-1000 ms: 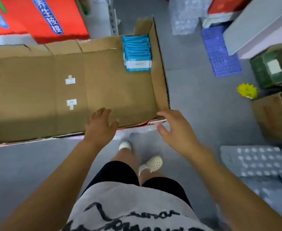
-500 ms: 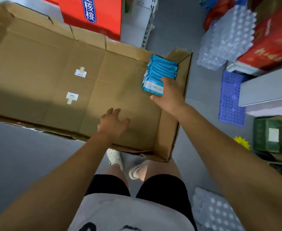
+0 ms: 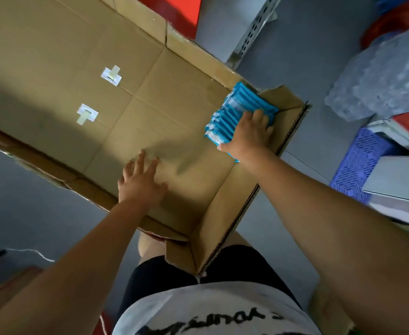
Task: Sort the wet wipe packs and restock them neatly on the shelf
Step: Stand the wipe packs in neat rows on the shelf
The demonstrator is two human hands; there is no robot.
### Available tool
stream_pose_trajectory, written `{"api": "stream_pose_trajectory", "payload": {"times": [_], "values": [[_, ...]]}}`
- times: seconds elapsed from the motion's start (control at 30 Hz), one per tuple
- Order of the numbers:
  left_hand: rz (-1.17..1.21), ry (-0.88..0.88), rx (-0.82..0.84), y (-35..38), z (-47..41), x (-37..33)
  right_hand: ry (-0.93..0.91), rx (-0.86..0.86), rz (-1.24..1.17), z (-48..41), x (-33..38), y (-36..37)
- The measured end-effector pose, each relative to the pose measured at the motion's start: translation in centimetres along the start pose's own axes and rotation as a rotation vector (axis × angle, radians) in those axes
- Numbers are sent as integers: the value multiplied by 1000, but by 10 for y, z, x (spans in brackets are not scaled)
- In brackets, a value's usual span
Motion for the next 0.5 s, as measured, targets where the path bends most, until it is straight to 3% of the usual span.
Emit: {"api": "stream_pose_trajectory", "payload": {"times": [0.1, 0.27, 0.4, 0.5], "values": [[7, 3, -2, -2, -2, 3, -36, 61, 12, -2, 2, 6], [-11, 48, 25, -7, -5, 10, -42, 139, -166, -10, 9, 11], [51, 103, 85, -18, -8, 13, 62, 284, -597, 3, 19, 9], [354, 99, 120, -36, -8, 11, 79, 310, -836, 28, 35, -5]]}}
Point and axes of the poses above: each hand's wrist, its own z-axis away from the middle knuckle, its own y-axis out of the palm, x = y × z, the point moved 5 cm from there along -z, towards the middle knuckle, and after that the axes turned 9 degrees about -y, right-handed, at the moved point
